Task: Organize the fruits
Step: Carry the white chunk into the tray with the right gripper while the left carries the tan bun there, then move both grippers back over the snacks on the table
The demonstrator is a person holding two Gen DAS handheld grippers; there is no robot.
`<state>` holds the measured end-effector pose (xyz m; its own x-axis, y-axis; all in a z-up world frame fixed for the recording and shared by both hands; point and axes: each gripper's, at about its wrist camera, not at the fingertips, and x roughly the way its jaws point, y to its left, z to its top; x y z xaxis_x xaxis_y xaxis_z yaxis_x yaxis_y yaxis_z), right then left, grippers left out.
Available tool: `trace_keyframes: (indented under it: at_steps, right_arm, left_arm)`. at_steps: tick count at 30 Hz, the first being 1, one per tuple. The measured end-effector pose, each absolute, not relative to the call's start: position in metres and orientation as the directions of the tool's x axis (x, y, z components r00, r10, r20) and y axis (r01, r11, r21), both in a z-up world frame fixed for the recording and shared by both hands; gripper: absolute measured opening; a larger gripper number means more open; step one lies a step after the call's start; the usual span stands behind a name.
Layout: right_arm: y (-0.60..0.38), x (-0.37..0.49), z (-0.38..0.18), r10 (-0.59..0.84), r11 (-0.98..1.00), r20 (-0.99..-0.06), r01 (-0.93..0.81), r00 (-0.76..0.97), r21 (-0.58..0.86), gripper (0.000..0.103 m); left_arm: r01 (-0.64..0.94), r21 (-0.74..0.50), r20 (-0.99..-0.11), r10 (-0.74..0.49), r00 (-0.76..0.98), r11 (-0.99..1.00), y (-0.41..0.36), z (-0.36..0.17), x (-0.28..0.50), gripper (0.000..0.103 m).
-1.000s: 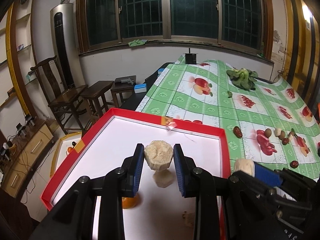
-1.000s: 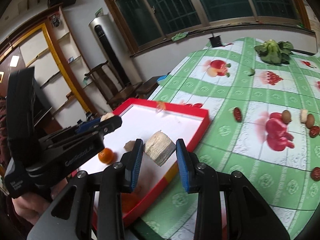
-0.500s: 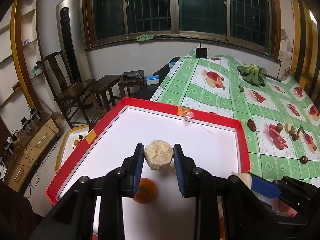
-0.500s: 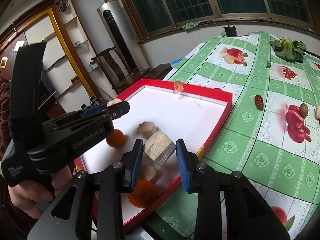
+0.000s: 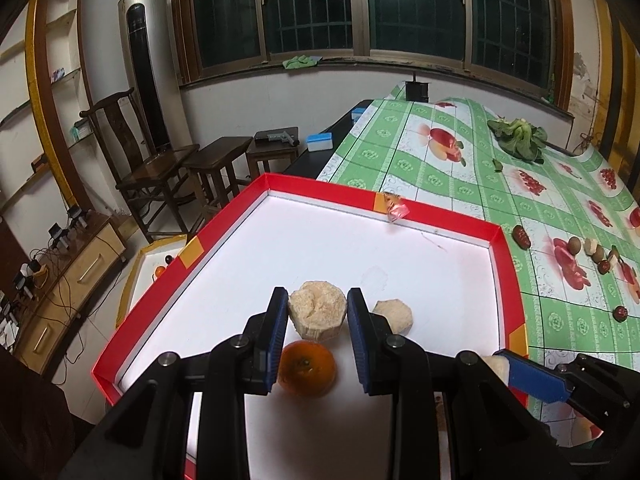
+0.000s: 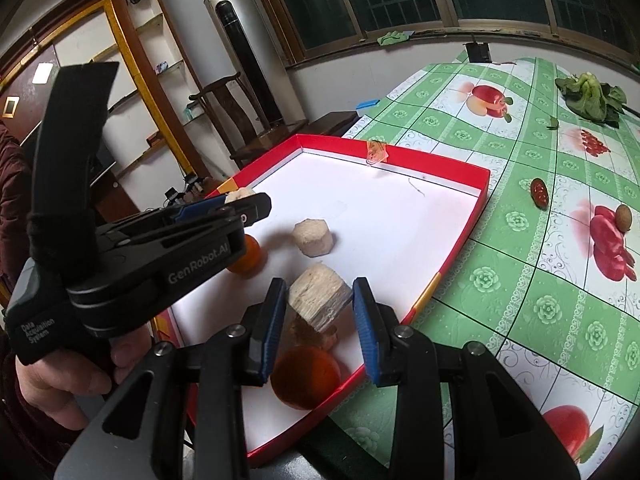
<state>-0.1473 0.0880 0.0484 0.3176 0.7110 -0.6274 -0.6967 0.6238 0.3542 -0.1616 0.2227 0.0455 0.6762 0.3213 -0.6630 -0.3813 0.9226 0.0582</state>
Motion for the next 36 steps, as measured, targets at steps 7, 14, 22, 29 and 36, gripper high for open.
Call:
trace_keyframes:
  at_steps: [7,14,22,29,36]
  right_arm:
    - [0.08,-0.147,0.052,0.724,0.626,-0.605,-0.686,0.332,0.372,0.052]
    - [0.061,-0.144,0.055,0.719,0.649,-0.59,-0.659,0.368,0.381,0.052]
    - [0.009,-0.131,0.058,0.679,0.718,-0.58,-0.57,0.45,0.398,0.052]
    - [-0.057,-0.121,0.061,0.611,0.79,-0.578,-0.466,0.542,0.398,0.052]
    - [-0.127,-0.113,0.06,0.52,0.854,-0.605,-0.344,0.603,0.391,0.052]
  left_arm:
    - [-0.405,0.063,-0.656,0.343,0.672,0.912,0.227,0.048,-0.165,0.048]
    - [-0.431,0.06,-0.656,0.361,0.663,0.901,0.234,0.05,-0.167,0.057]
    - [-0.388,0.07,-0.647,0.338,0.684,0.919,0.215,0.055,-0.164,0.059]
    - [-0.339,0.086,-0.637,0.313,0.704,0.937,0.192,0.062,-0.163,0.059]
    - [-0.25,0.103,-0.633,0.258,0.73,0.963,0.157,0.071,-0.157,0.059]
